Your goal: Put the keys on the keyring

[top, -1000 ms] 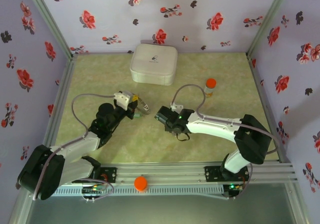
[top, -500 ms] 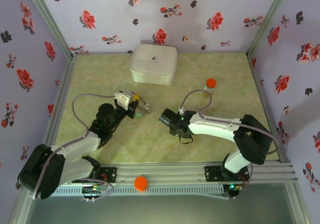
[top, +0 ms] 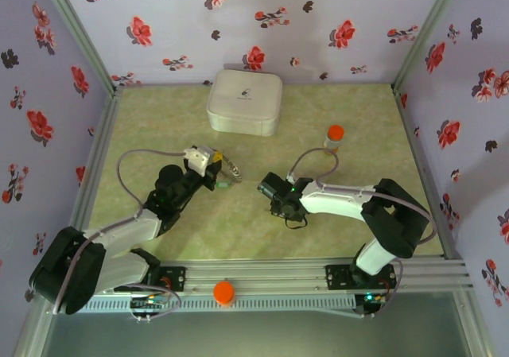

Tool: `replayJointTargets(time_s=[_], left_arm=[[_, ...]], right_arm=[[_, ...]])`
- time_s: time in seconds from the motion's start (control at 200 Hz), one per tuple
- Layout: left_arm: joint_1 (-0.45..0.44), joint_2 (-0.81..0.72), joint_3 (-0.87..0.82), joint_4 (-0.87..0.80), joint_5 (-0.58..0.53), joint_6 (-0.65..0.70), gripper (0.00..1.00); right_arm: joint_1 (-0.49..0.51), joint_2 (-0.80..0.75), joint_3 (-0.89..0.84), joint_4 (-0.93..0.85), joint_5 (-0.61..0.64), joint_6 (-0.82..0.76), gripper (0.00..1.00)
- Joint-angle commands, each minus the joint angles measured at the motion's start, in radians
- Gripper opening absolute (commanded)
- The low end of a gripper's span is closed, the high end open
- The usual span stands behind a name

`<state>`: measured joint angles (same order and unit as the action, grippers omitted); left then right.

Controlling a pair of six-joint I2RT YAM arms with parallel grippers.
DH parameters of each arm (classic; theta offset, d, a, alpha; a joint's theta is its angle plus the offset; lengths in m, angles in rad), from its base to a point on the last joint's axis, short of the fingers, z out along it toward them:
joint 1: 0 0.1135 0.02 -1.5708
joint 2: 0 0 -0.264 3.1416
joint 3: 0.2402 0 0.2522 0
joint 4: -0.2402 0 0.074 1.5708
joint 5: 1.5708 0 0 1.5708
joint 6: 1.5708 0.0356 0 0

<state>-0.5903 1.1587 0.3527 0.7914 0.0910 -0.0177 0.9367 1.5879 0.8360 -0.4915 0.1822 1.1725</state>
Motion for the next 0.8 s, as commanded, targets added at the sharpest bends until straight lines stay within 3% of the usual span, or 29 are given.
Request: replayJointTargets(time_s=[0.0,0.28,0.465,0.56,0.795], left_arm=[[-0.009,0.008,0.037,0.042,0.011,-0.008,0.00],[-0.011,0.024,0.051,0.045,0.010,-0.005,0.00],[-0.011,0.030,0.053,0.040,0.012,0.011,0.00],[-0.011,0.032,0.058,0.037,0.016,0.013,0.00],[-0.033,0.043,0.068,0.019,0.018,0.038,0.00]], right_arm=[[-0.007,0.015,0.002,-0.026,0.014,-0.009,0.20],[-0.009,-0.063,0.070,-0.111,0.068,-0.089,0.02],[-0.021,-0.089,0.083,-0.083,0.047,-0.195,0.00],[-0.050,-0.095,0.066,-0.013,-0.034,-0.259,0.00],[-0.145,-0.118,-0.032,0.271,-0.390,-0.354,0.00]])
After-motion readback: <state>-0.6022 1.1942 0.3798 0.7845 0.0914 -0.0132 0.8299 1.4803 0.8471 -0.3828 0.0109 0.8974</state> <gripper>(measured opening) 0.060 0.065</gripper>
